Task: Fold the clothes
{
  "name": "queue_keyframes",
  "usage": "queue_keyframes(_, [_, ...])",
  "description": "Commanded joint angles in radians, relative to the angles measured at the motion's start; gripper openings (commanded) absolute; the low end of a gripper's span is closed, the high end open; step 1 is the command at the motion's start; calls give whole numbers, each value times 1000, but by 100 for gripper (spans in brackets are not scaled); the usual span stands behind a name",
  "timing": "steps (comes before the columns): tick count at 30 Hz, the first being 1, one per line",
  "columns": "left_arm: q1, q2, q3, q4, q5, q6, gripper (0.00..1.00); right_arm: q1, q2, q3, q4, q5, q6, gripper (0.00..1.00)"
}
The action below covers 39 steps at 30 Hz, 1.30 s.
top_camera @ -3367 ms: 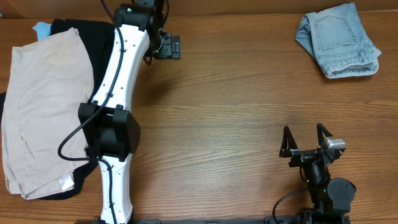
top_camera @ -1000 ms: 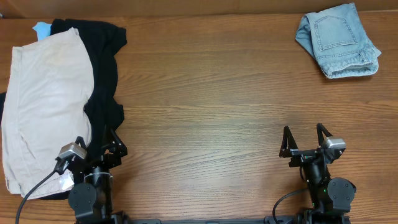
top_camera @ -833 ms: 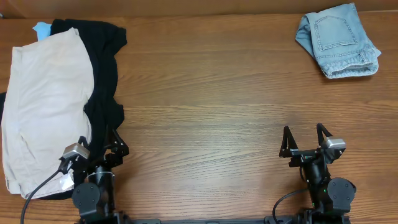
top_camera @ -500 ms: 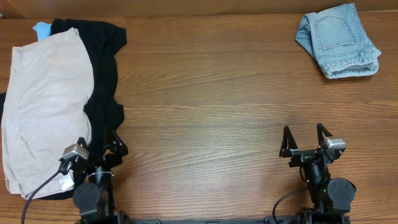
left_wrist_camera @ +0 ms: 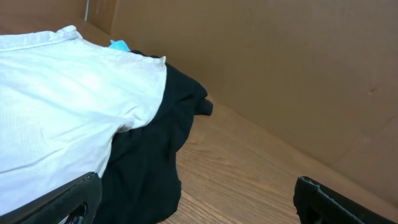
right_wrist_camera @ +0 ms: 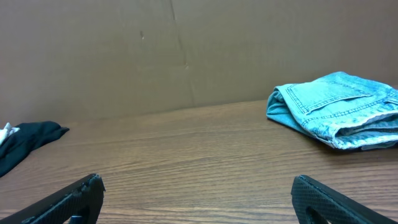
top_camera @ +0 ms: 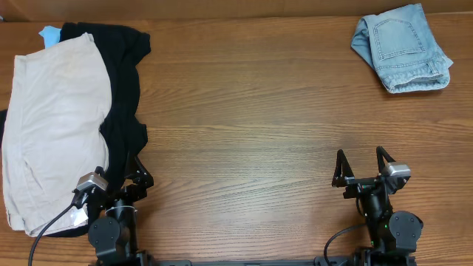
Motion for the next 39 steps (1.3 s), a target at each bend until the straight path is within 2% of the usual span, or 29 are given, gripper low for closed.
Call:
queue_keyframes(1, [-12, -13, -3, 0, -13, 42, 100, 5, -12, -10, 6, 6, 0, 100])
queue_keyframes(11, [-136, -13, -3, -1, -18, 44, 100, 5, -12, -10, 6, 6, 0, 100])
queue_keyframes(39, [-138, -11, -3, -2, -18, 44, 100, 5, -12, -10, 6, 6, 0, 100])
